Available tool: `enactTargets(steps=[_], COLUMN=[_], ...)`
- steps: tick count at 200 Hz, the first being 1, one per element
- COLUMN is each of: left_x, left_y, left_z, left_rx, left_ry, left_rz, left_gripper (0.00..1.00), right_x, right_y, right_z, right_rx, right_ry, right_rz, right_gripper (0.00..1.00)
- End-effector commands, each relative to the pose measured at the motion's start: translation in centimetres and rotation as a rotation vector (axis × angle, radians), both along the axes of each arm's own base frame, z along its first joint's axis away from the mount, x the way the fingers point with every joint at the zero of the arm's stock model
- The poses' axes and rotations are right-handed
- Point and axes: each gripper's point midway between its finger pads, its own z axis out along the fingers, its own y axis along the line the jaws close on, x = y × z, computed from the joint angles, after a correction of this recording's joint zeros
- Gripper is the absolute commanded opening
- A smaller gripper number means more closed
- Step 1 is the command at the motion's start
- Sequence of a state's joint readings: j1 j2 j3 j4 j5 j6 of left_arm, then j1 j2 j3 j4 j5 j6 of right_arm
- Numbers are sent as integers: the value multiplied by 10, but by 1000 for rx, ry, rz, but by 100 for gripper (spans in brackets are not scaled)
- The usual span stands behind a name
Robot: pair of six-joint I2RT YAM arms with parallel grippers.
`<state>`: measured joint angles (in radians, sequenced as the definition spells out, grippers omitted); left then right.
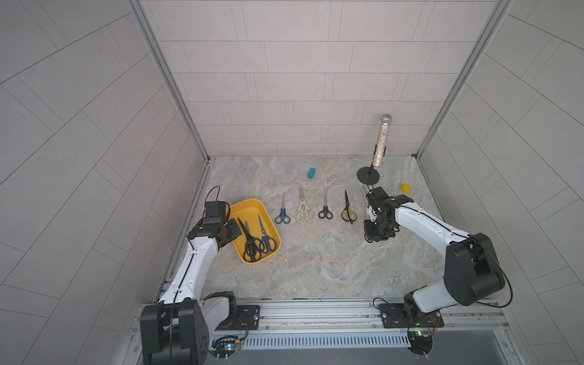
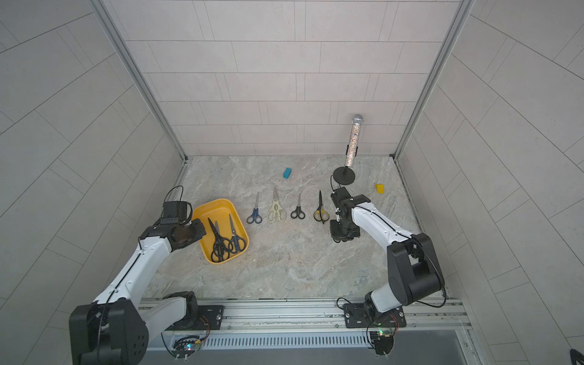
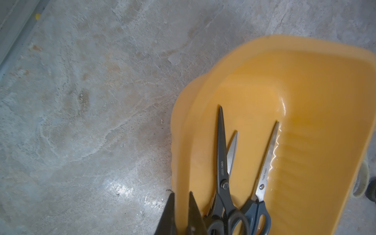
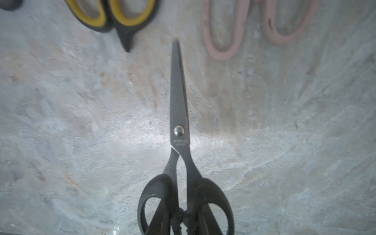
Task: Take the scissors out of the storage box
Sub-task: Place the scissors at the center of the board.
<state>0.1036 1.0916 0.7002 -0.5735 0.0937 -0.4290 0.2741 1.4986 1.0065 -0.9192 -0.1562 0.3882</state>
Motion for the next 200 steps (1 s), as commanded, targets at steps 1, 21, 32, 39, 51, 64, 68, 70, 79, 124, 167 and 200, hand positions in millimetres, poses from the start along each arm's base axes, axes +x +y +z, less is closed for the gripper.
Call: enactTargets(steps=[1, 21, 32, 39, 51, 64, 68, 70, 79, 124, 167, 200], left_x=[7, 6, 7, 7, 7, 7, 7, 7, 7, 7, 6, 6], left_y=[-3, -4, -4, -4, -5, -6, -5, -6, -6, -6, -6, -7], left_z=[9, 8, 9, 8, 7, 6, 6, 6, 6, 8, 9, 8], left_rx=[-10, -11, -9, -11, -15, -18, -18, -19, -19, -14, -12, -10], left_ry=[-50, -46, -47, -45, -44, -42, -42, -43, -42, -47, -48, -43], left_rz=[-4, -7, -6, -6, -10, -10, -9, -11, -12, -12, -13, -20], left_gripper=[0, 0, 0, 0, 0, 0, 0, 0, 0, 0, 0, 0], right_x=[-18, -26, -29, -30, -33, -35, -36, -36, -38, -41, -40, -32], right_y=[-13, -24, -28, -31, -33, -32, -32, -32, -33, -33, -35, -33], right_z=[-16, -29, -33, -34, -37, -40, -41, -42, -45, -52, -48, -31], right_rx=[-73, -122, -140, -148, -154, -149, -149, -149, -160, -164, -172, -157], right_ry=[94, 127, 126, 123, 129, 146, 154, 158, 176, 211, 192, 141], right_rz=[12, -7, -14, -18, -21, -18, -17, -17, -15, -12, -15, -25], right_gripper=[12, 12, 12, 12, 13, 14, 15, 15, 15, 26, 34, 35])
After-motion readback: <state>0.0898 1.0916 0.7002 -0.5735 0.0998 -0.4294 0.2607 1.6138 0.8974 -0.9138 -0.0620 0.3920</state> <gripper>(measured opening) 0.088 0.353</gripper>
